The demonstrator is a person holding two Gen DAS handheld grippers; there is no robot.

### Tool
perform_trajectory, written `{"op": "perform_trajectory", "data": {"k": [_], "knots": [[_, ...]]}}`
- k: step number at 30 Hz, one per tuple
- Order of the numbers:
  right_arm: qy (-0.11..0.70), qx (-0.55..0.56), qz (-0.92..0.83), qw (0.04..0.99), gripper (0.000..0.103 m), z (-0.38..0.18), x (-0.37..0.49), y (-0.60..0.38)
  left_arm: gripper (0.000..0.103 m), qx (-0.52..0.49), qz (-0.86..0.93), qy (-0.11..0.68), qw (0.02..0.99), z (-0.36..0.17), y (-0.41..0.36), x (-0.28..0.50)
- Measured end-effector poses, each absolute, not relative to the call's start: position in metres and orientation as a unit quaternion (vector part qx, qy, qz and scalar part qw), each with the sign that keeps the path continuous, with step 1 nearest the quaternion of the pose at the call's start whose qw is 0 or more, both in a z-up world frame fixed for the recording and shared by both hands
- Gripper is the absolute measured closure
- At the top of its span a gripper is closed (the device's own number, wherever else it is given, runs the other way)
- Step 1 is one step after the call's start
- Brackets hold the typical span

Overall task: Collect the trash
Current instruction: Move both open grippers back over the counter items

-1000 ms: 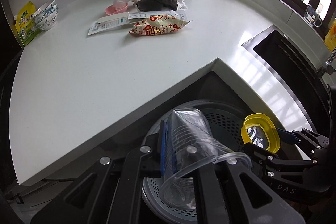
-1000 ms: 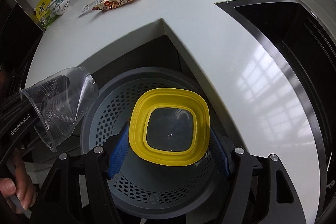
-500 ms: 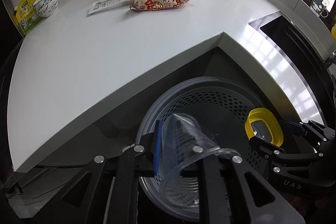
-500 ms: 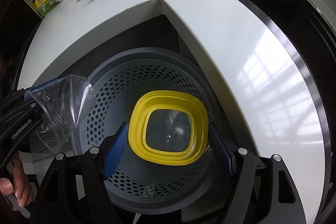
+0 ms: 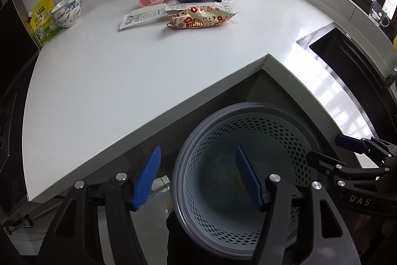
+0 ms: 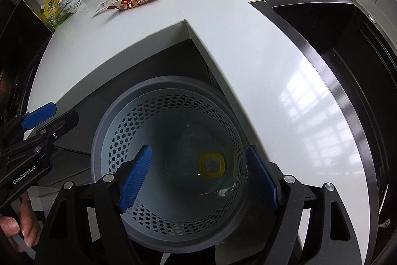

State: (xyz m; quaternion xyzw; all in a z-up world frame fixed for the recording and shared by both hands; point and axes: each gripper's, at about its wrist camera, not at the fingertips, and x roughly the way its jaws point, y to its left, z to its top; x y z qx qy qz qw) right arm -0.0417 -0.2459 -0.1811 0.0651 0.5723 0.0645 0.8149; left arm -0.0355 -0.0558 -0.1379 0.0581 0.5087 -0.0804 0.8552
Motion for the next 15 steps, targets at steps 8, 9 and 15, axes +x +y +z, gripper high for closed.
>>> {"op": "perform_trajectory", "data": {"k": [8, 9, 15], "knots": [[0.565, 0.072, 0.071, 0.819, 0.028, -0.167, -0.05, -0.257, 0.025, 0.057, -0.067, 0.493, 0.866, -0.119, -0.054, -0.035], [0.564, 0.072, 0.072, 0.82, 0.028, -0.165, -0.049, -0.256, 0.024, 0.055, -0.066, 0.489, 0.868, -0.116, -0.053, -0.035], [0.552, 0.073, 0.075, 0.828, 0.028, -0.152, -0.045, -0.257, 0.019, 0.055, -0.054, 0.471, 0.879, -0.098, -0.045, -0.034]]}}
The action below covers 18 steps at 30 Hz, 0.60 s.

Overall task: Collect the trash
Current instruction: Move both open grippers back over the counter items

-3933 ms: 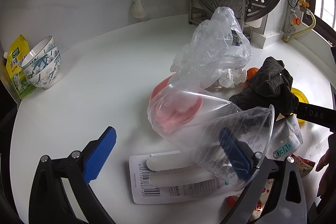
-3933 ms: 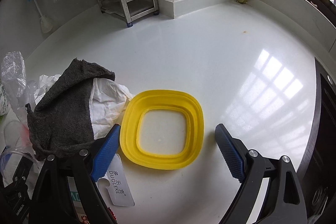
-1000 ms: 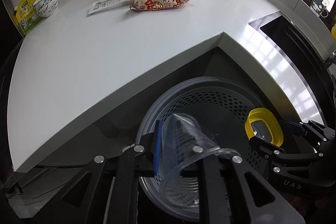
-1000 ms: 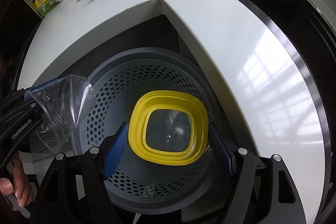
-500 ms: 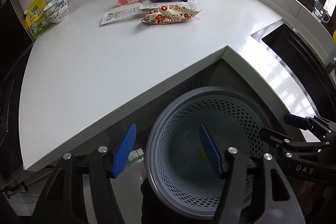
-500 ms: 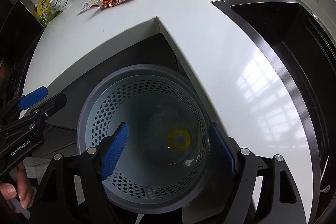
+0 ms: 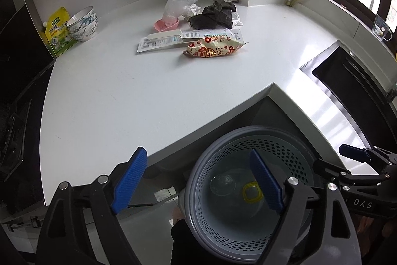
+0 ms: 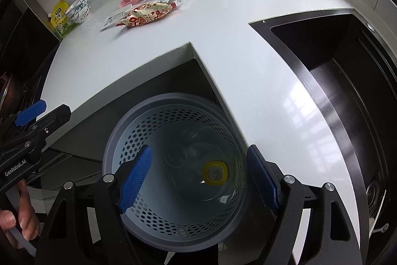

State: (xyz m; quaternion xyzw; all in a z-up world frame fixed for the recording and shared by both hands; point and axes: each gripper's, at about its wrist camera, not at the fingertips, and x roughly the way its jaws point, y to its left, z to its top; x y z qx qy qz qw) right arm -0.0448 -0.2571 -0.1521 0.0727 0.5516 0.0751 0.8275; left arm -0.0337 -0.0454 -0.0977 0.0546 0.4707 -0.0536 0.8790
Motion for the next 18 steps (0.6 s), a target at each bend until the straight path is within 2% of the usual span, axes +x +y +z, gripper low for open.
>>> {"op": "perform_trajectory", "data": {"k": [8, 18], "knots": [[0.53, 0.097, 0.077, 0.839, 0.028, -0.131, -0.033, -0.256, 0.013, 0.055, -0.039, 0.443, 0.894, -0.072, -0.026, -0.024], [0.516, 0.134, 0.05, 0.845, 0.028, -0.113, 0.0, -0.232, 0.011, 0.049, -0.039, 0.419, 0.906, -0.051, 0.017, 0.018]]}}
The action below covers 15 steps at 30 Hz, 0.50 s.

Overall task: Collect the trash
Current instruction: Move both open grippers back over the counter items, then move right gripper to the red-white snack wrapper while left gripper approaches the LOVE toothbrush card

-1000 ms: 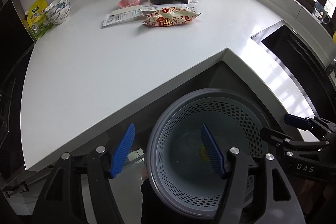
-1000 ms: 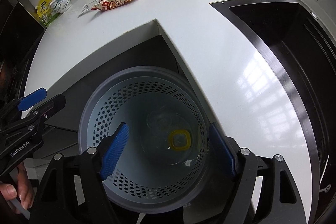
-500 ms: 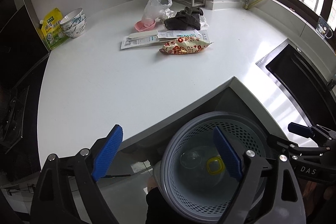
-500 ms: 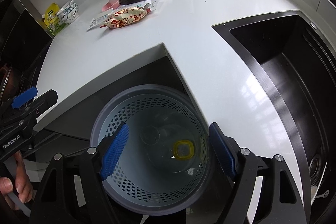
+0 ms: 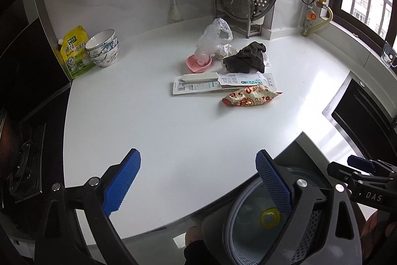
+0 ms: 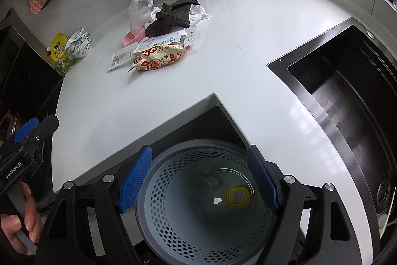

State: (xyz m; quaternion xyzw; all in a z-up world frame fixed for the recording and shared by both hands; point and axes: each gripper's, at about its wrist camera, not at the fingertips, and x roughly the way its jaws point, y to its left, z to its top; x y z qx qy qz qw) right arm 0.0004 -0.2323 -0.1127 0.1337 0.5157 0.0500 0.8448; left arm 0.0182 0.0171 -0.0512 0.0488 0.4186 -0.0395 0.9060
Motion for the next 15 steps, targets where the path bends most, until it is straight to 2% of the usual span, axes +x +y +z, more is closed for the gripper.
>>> {"op": "perform_trajectory", "data": {"k": [15], "knots": [[0.5, 0.162, -0.012, 0.851, 0.028, -0.103, 0.075, -0.172, 0.011, 0.07, -0.097, 0.405, 0.906, -0.049, 0.06, 0.118]]}}
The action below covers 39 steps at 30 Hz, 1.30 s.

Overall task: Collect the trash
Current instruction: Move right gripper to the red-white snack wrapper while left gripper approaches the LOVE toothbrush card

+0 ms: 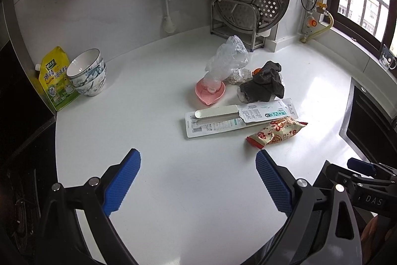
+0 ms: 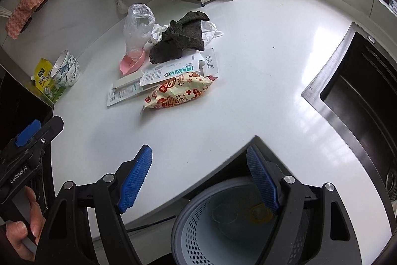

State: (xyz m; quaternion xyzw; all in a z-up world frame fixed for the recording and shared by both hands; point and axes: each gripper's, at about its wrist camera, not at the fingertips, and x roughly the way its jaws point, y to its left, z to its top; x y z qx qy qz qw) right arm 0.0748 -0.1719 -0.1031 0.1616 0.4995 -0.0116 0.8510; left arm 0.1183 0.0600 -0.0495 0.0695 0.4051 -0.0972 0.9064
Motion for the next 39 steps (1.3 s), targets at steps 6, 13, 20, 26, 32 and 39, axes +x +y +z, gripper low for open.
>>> {"op": "perform_trajectory", "data": {"k": [6, 13, 20, 26, 32, 39], "knots": [[0.502, 0.179, -0.022, 0.846, 0.028, -0.114, 0.108, -0.149, 0.011, 0.08, -0.109, 0.41, 0.902, -0.06, 0.075, 0.151], [0.505, 0.193, -0.04, 0.84, 0.028, -0.127, 0.139, -0.131, 0.011, 0.081, -0.106, 0.411, 0.902, -0.068, 0.094, 0.182], [0.503, 0.193, -0.086, 0.838, 0.028, -0.139, 0.161, -0.125, 0.011, 0.08, -0.105, 0.415, 0.9, -0.076, 0.103, 0.201], [0.502, 0.183, -0.126, 0.836, 0.028, -0.145, 0.177, -0.116, 0.011, 0.079, -0.109, 0.417, 0.899, -0.08, 0.102, 0.205], [0.511, 0.147, -0.153, 0.833, 0.028, -0.154, 0.189, -0.109, 0.011, 0.084, -0.118, 0.417, 0.897, -0.083, 0.098, 0.205], [0.508, 0.15, -0.174, 0.83, 0.028, -0.155, 0.16, -0.135, 0.011, 0.085, -0.141, 0.414, 0.895, -0.085, 0.087, 0.207]]}}
